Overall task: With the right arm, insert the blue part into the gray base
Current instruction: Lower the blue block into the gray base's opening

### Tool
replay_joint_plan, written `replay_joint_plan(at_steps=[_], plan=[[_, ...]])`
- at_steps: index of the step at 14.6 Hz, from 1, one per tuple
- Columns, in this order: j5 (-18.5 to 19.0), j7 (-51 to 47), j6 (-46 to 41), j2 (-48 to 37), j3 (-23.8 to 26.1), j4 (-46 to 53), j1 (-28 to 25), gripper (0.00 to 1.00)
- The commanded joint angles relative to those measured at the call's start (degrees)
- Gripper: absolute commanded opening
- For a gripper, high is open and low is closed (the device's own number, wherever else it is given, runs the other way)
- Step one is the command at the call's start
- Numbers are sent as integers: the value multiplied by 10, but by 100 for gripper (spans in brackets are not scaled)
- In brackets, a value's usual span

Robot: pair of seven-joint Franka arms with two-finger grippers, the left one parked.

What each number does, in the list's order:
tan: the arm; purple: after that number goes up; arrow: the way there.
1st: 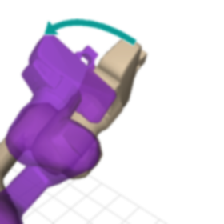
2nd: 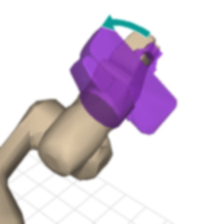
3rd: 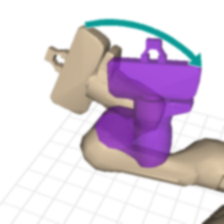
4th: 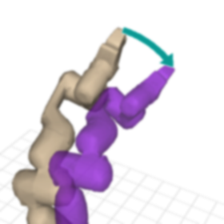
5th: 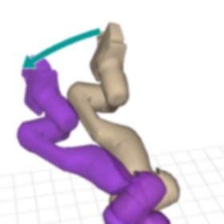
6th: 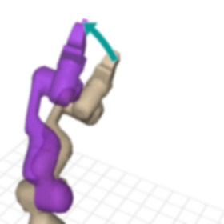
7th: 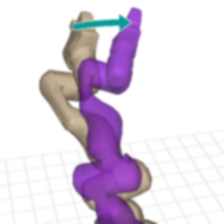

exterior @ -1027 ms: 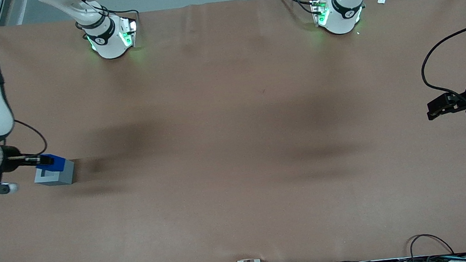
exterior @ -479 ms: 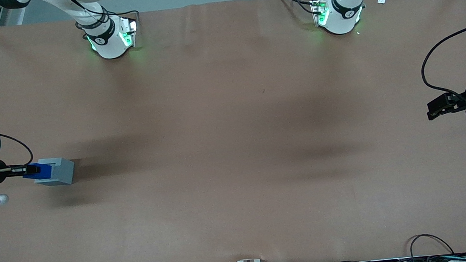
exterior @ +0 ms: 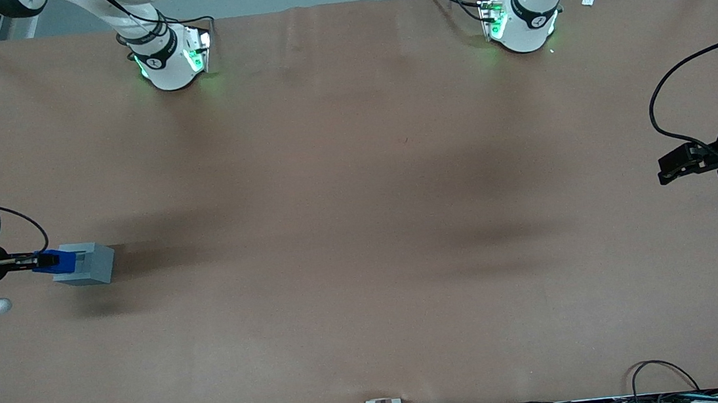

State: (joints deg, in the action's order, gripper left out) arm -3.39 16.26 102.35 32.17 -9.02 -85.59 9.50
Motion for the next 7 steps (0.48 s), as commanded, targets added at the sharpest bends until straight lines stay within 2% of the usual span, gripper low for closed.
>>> replay_joint_plan(at_steps=[1,7], plan=[[5,2,0,-5,8,-11,7,5],[5,-2,3,-4,8,-23,7,5]])
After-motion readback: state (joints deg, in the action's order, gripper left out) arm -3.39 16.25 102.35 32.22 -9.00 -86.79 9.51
